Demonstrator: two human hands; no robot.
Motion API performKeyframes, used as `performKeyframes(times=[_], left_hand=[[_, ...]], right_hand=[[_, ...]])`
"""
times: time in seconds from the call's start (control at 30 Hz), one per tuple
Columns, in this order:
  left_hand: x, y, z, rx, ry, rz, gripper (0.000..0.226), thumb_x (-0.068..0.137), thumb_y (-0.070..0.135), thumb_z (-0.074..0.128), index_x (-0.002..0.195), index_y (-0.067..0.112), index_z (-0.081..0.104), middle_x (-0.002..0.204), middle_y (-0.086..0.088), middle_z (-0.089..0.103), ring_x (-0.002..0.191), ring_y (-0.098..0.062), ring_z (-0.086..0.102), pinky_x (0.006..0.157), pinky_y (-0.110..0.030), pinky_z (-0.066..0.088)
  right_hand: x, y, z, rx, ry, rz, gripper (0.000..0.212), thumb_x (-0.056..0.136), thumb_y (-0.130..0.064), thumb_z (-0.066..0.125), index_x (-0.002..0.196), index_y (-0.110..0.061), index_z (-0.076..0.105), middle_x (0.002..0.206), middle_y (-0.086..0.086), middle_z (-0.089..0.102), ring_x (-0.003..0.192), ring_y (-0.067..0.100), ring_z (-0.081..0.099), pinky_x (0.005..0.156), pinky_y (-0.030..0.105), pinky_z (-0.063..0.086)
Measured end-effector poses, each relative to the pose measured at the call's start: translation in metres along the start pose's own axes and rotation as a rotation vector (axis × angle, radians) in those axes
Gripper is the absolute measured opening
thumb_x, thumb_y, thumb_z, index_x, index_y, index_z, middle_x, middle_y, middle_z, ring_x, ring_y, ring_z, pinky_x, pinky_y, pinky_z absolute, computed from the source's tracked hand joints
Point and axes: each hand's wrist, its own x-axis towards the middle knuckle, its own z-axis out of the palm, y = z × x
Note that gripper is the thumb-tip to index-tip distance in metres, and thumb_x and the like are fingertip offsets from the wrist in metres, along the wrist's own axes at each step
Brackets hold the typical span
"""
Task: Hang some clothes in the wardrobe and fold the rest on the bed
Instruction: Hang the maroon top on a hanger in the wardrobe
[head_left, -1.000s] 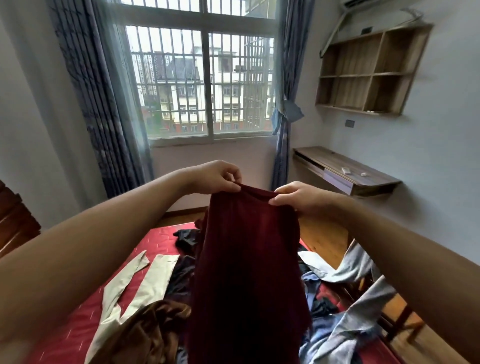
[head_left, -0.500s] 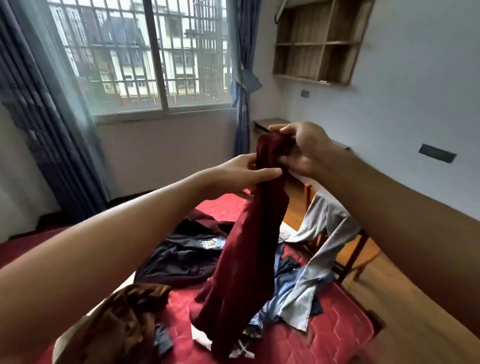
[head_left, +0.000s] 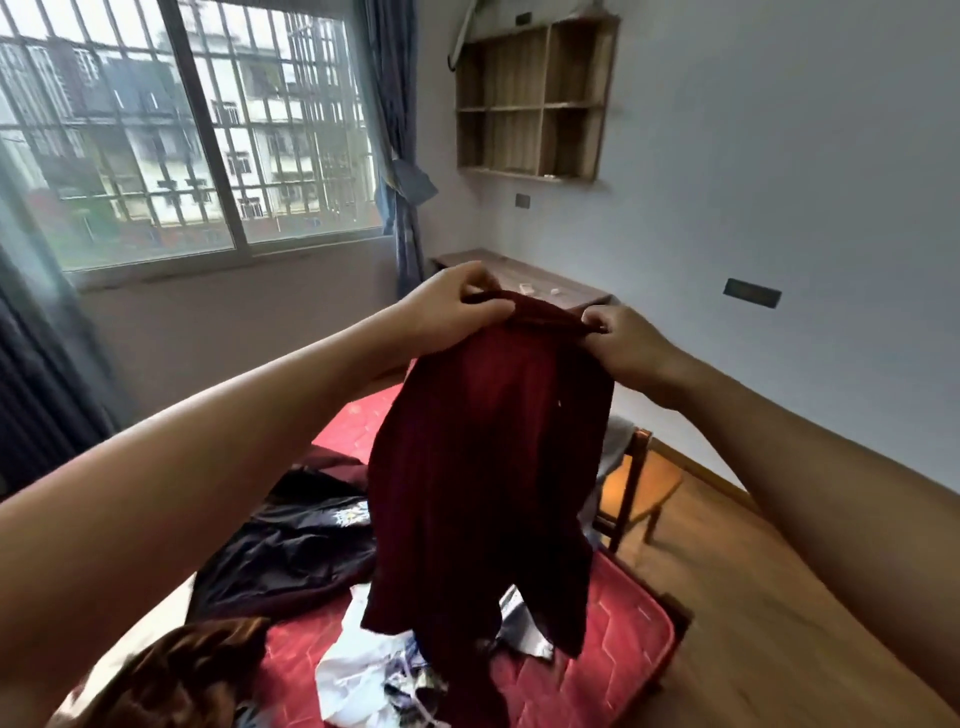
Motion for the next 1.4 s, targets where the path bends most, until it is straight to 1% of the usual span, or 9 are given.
performKeyframes(times=[0.1,0.23,0.37,0.6,0.83,0.97,1.1,1.23,1.4], left_hand=[[0.008,0.023,0.029,0.231,-0.199,0.14,0.043,0.086,0.025,0.079,0.123,0.016,0.06,0.112,-0.004,0.068,0.105,-0.019,0.066,0.097,-0.037,0.051],[0.023,0.056,0.07,0.233,-0.259,0.212,0.018,0.098,0.022,0.065,0.111,0.009,0.063,0.104,-0.012,0.065,0.093,-0.014,0.057,0.096,-0.046,0.047],[0.038,0.09,0.118,-0.096,-0.307,0.039,0.022,0.104,0.015,0.053,0.118,0.006,0.068,0.113,-0.014,0.071,0.097,-0.017,0.065,0.098,-0.039,0.052],[0.061,0.157,0.204,-0.61,-0.419,-0.107,0.034,0.1,0.007,0.049,0.085,0.01,0.08,0.091,-0.013,0.077,0.083,-0.022,0.074,0.078,-0.034,0.061],[0.089,0.21,0.275,-0.639,-0.515,-0.093,0.025,0.099,0.015,0.05,0.094,0.003,0.072,0.09,-0.012,0.076,0.085,-0.02,0.074,0.069,-0.026,0.058],[0.115,0.23,0.314,-0.413,-0.554,0.015,0.025,0.096,0.027,0.054,0.093,0.017,0.076,0.1,-0.012,0.076,0.093,-0.027,0.071,0.081,-0.037,0.054],[0.143,0.237,0.349,-0.376,-0.653,0.072,0.024,0.092,0.025,0.052,0.096,0.028,0.075,0.088,0.001,0.073,0.07,-0.009,0.068,0.054,-0.024,0.051],[0.171,0.241,0.383,-0.48,-0.821,0.018,0.039,0.095,0.008,0.043,0.106,0.033,0.072,0.09,-0.003,0.068,0.065,-0.012,0.061,0.057,-0.027,0.046],[0.183,0.267,0.413,-0.459,-1.029,0.215,0.036,0.094,0.01,0.043,0.095,0.022,0.077,0.098,-0.005,0.074,0.075,-0.015,0.07,0.06,-0.027,0.054]], right_hand=[[-0.018,0.026,-0.035,0.269,0.067,0.062,0.013,0.099,-0.014,0.06,0.086,-0.011,0.06,0.076,0.001,0.061,0.063,0.007,0.057,0.057,0.018,0.044],[-0.041,0.058,-0.094,0.388,-0.029,0.135,0.004,0.099,-0.012,0.062,0.098,-0.011,0.058,0.078,0.003,0.062,0.062,0.007,0.059,0.057,0.02,0.048],[-0.072,0.101,-0.146,0.571,-0.182,0.231,0.007,0.099,-0.007,0.06,0.106,-0.009,0.06,0.085,0.007,0.066,0.069,0.015,0.065,0.063,0.024,0.056],[-0.143,0.204,-0.18,0.524,-0.28,0.354,0.026,0.099,-0.021,0.062,0.122,-0.01,0.067,0.116,0.012,0.072,0.102,0.025,0.069,0.094,0.041,0.056],[-0.209,0.268,-0.179,0.578,0.131,0.469,0.032,0.104,-0.042,0.051,0.095,-0.012,0.06,0.098,0.011,0.074,0.086,0.023,0.069,0.087,0.043,0.055],[-0.229,0.278,-0.193,0.246,0.423,0.522,0.032,0.104,-0.041,0.042,0.096,-0.015,0.059,0.076,0.001,0.071,0.068,0.015,0.065,0.073,0.044,0.054],[-0.258,0.287,-0.224,0.013,0.554,0.472,0.02,0.102,-0.055,0.035,0.101,-0.041,0.05,0.061,-0.01,0.056,0.054,0.008,0.056,0.06,0.032,0.049],[-0.301,0.293,-0.248,-0.511,0.502,0.412,0.058,0.088,-0.075,0.047,0.139,-0.052,0.032,0.109,-0.019,0.059,0.089,0.005,0.061,0.079,0.029,0.051],[-0.357,0.304,-0.259,-0.88,0.437,0.82,0.035,0.093,-0.024,0.056,0.128,-0.03,0.053,0.101,-0.003,0.063,0.087,0.024,0.066,0.071,0.037,0.053]])
